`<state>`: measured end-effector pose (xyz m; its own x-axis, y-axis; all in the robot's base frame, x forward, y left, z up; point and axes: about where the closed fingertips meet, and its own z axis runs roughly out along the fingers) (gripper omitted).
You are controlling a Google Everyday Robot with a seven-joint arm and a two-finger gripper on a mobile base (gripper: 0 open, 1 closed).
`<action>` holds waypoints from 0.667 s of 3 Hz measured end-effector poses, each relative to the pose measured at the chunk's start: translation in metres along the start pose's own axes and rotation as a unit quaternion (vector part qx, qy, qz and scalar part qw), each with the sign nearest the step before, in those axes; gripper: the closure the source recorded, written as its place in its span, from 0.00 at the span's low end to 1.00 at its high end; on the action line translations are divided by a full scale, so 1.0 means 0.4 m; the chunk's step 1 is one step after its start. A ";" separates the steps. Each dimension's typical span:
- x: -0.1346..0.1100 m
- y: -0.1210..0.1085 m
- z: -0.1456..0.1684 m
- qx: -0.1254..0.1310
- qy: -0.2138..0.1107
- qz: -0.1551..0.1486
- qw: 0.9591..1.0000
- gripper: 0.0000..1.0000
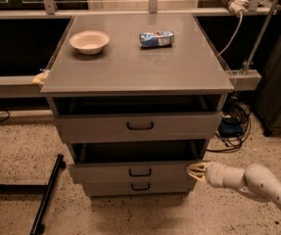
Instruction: Close middle drawer
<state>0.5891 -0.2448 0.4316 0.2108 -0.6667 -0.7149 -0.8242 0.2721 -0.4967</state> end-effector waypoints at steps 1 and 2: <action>0.013 -0.046 0.019 -0.003 0.010 0.004 1.000 1.00; 0.027 -0.110 0.061 -0.014 0.023 0.007 1.000 1.00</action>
Offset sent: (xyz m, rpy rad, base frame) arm 0.0594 -0.0081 0.0040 -0.0524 0.0480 -0.0170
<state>0.6403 -0.2472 0.4336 0.1750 -0.6946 -0.6978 -0.8413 0.2627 -0.4725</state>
